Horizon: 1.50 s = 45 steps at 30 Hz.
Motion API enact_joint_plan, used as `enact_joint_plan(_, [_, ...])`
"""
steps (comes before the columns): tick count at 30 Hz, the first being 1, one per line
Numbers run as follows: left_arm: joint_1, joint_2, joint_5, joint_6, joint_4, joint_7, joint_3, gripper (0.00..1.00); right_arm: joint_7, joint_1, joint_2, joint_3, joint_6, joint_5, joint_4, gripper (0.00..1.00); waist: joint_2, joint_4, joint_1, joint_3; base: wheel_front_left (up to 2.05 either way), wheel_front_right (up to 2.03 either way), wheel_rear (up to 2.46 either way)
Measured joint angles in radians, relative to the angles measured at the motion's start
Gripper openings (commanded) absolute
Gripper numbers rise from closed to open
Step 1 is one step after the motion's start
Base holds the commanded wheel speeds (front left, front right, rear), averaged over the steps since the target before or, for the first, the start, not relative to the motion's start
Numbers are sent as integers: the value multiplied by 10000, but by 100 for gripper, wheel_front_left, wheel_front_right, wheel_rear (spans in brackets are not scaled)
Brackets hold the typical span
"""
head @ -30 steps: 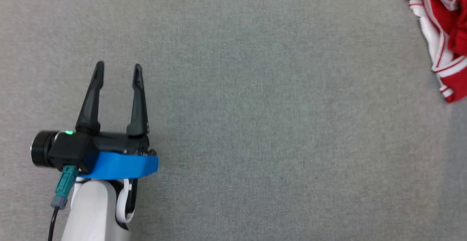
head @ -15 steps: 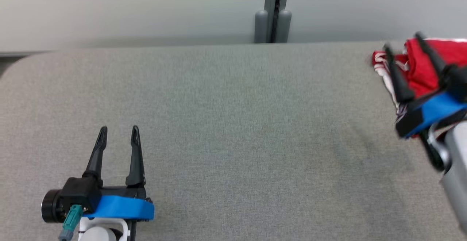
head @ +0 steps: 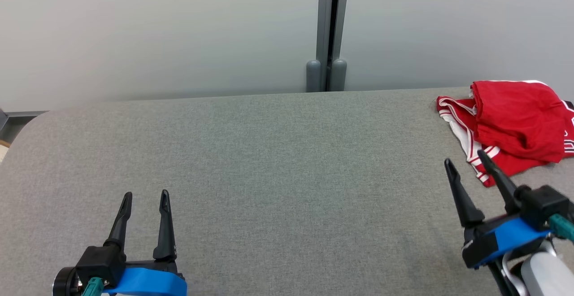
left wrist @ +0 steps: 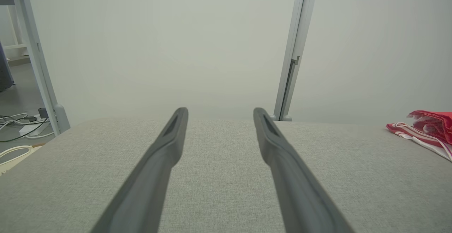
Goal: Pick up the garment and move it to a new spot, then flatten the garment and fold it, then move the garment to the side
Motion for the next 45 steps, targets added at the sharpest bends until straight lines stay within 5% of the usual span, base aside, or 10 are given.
enact_joint_plan(23, [-35, -31, -48, -90, 420, 2, -255, 100, 0, 1953, 2182, -1848, -2, -663, -1225, 100, 0, 154, 2, -263, 0, 0, 0])
enact_joint_plan(45, [-72, -42, -86, -148, 533, 0, -222, 100, 0, 2288, 2790, -2199, -2, -980, -1319, 100, 0, 267, 2, -215, 0, 0, 0])
